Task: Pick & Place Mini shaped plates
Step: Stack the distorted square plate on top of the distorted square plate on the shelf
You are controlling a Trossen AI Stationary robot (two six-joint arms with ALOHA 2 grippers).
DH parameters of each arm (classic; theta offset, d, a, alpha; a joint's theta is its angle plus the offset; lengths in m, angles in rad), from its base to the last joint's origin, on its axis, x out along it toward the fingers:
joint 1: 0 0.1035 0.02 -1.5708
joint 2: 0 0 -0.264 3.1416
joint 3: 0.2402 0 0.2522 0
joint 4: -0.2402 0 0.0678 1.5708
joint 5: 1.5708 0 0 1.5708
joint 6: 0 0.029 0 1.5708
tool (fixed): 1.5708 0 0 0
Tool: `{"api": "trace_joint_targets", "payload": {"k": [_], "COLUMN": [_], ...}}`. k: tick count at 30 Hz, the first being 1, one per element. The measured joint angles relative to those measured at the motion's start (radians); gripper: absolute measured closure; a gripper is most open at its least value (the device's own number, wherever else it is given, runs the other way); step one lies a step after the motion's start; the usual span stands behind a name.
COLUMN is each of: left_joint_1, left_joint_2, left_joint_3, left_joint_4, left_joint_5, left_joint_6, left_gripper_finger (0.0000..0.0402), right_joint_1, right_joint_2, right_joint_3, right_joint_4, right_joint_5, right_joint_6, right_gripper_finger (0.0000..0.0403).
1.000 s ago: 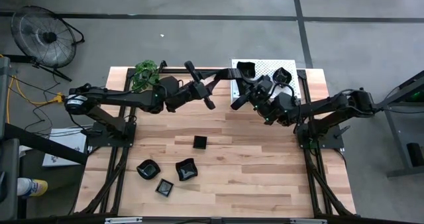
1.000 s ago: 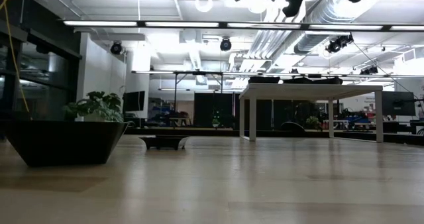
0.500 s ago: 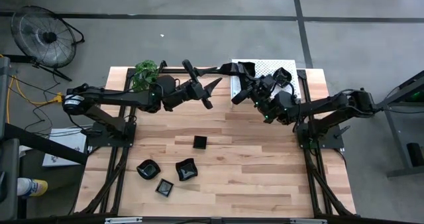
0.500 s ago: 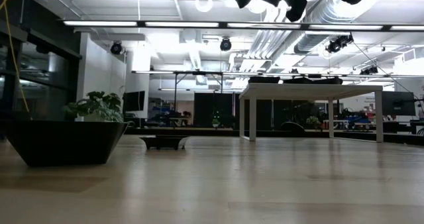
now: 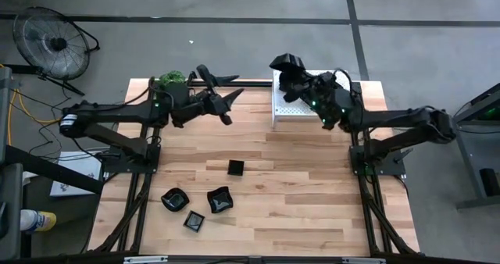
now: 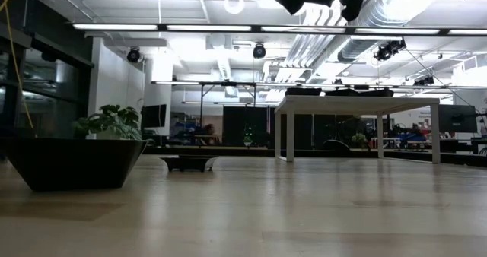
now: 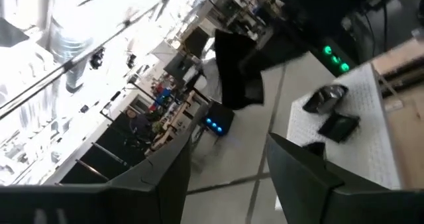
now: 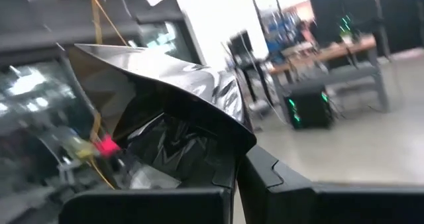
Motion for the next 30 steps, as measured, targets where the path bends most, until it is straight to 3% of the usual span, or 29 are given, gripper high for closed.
{"api": "trace_joint_targets", "payload": {"k": [6, 11, 14, 17, 30], "left_joint_1": [0.062, 0.126, 0.162, 0.198, 0.315], "left_joint_2": [-0.044, -0.061, -0.063, -0.062, -0.062], "left_joint_3": [0.000, 0.000, 0.000, 0.000, 0.000], "left_joint_4": [-0.075, -0.143, -0.180, -0.205, -0.302], "left_joint_5": [0.008, 0.009, 0.045, 0.139, 0.511], "left_joint_6": [-0.002, -0.038, -0.075, -0.119, -0.187], "left_gripper_finger": [0.0212, 0.0212, 0.0212, 0.0212, 0.0212], "right_joint_1": [-0.109, -0.268, -0.367, -0.432, -0.608], "right_joint_2": [0.006, 0.007, 0.009, 0.029, 0.279], "right_joint_3": [0.236, 0.377, 0.418, 0.449, 0.637], "right_joint_4": [-0.637, -1.022, -1.077, -1.071, -1.349], "right_joint_5": [-0.051, -0.328, -0.523, -0.643, -0.911], "right_joint_6": [0.365, 0.560, 0.552, 0.550, 0.462], "right_gripper_finger": [0.0403, 0.0403, 0.0403, 0.0403, 0.0403]}}
